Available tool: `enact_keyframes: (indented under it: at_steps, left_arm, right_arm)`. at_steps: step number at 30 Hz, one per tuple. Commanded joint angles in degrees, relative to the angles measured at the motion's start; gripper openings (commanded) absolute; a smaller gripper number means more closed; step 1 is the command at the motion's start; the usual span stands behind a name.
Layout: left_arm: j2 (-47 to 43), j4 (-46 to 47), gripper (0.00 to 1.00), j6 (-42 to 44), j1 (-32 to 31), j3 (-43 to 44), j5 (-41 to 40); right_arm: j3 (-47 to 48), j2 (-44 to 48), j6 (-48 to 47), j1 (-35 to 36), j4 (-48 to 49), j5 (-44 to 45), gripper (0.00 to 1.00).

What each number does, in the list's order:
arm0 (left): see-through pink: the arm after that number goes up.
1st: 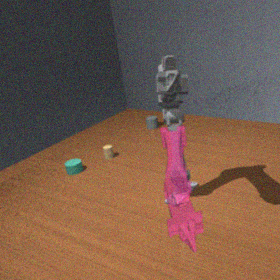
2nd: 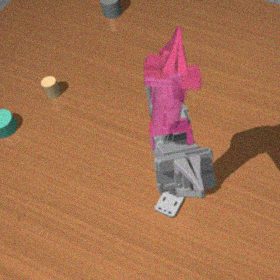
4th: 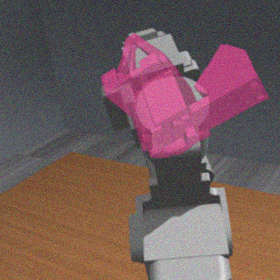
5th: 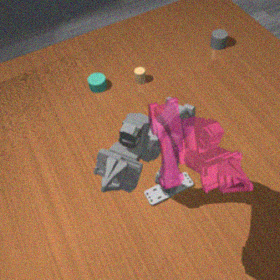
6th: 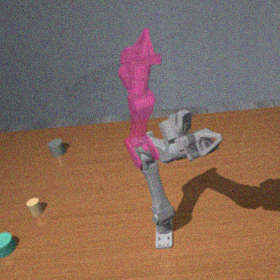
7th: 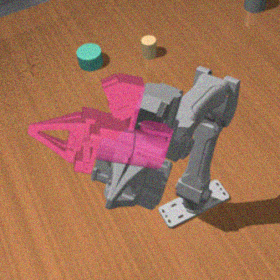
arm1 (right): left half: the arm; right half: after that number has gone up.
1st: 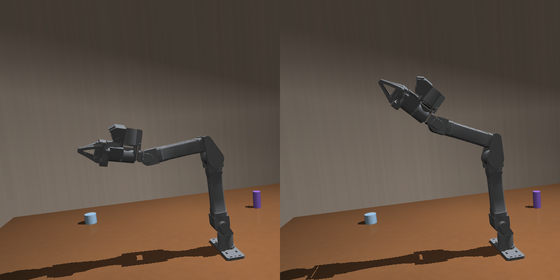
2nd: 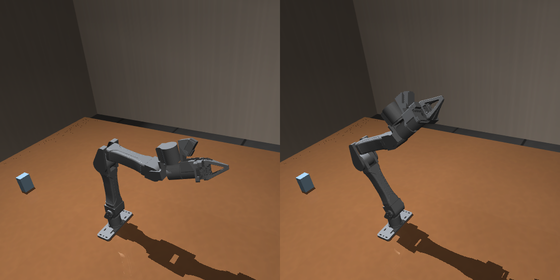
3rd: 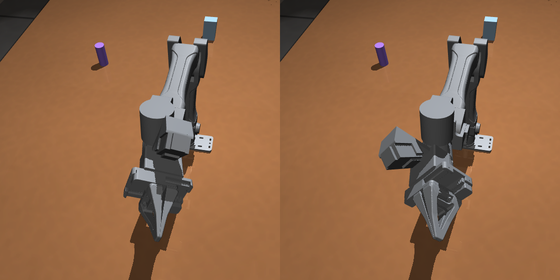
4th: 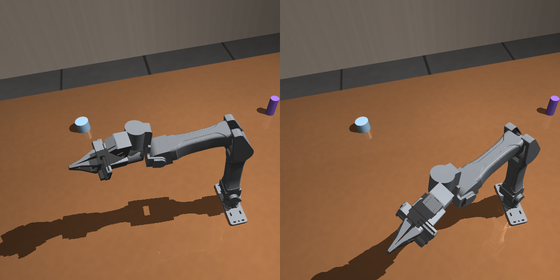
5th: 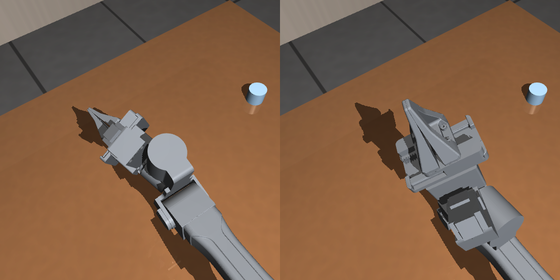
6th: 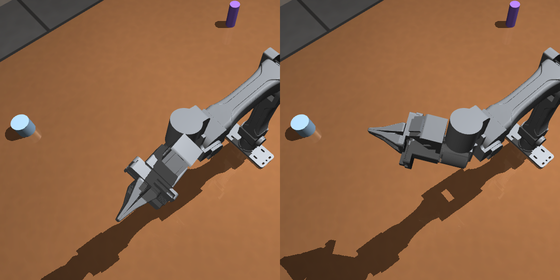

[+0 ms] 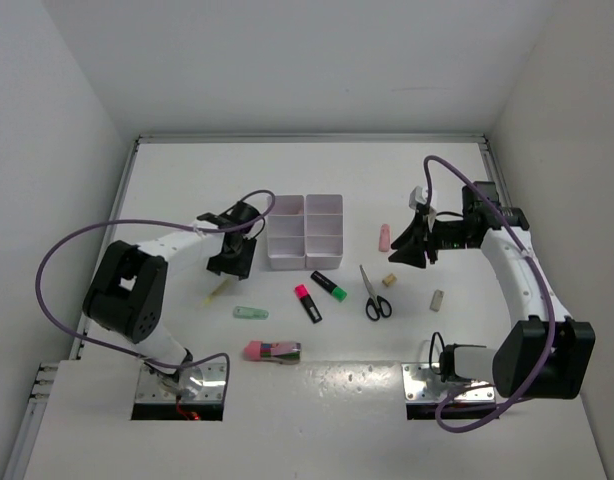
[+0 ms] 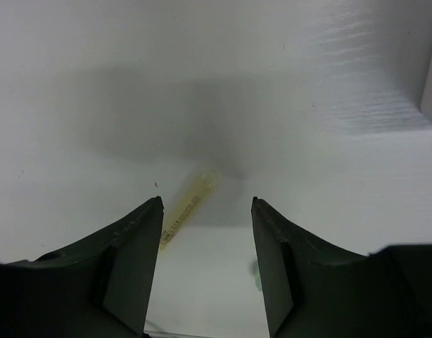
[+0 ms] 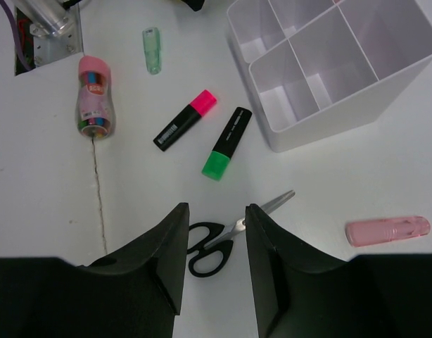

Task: Sort the stationery into containers
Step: Pick up the pen from the center of the board.

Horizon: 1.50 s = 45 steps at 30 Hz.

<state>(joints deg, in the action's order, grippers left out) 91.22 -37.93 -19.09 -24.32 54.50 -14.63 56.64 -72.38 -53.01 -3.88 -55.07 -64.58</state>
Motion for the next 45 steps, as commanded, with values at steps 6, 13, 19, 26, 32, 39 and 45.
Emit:
enact_keyframes:
  at_steps: [6,13,19,26,32,39,45]
  left_arm:
    - [2.65,0.75,0.55,1.69,2.26,0.08,3.29]
    - [6.51,0.75,0.49,1.69,3.83,1.22,3.30]
    - [8.09,0.75,0.33,2.22,5.16,1.22,5.13]
    - [7.93,0.75,0.10,2.22,6.21,1.74,5.67]
    - [3.97,1.28,0.00,2.74,8.58,2.89,4.53]
    - [-3.41,0.76,0.00,3.27,9.81,8.95,5.05]
    - [-9.38,0.75,0.00,2.74,8.67,15.71,7.51]
  right_arm:
    - [-0.22,1.89,-2.62,0.28,1.72,-3.36,0.39]
    - [-0.22,2.41,-3.15,0.28,1.19,-3.36,0.39]
    - [-0.22,2.95,-3.15,0.28,0.66,-3.36,0.39]
    - [-0.22,3.47,-3.15,0.28,0.66,-3.36,0.39]
    - [-0.22,2.86,-3.15,-0.25,0.14,-3.36,0.39]
    - [-1.27,3.47,-1.31,-0.25,1.71,-3.36,0.74]
    - [-2.32,4.00,3.35,-0.25,6.46,-1.25,0.66]
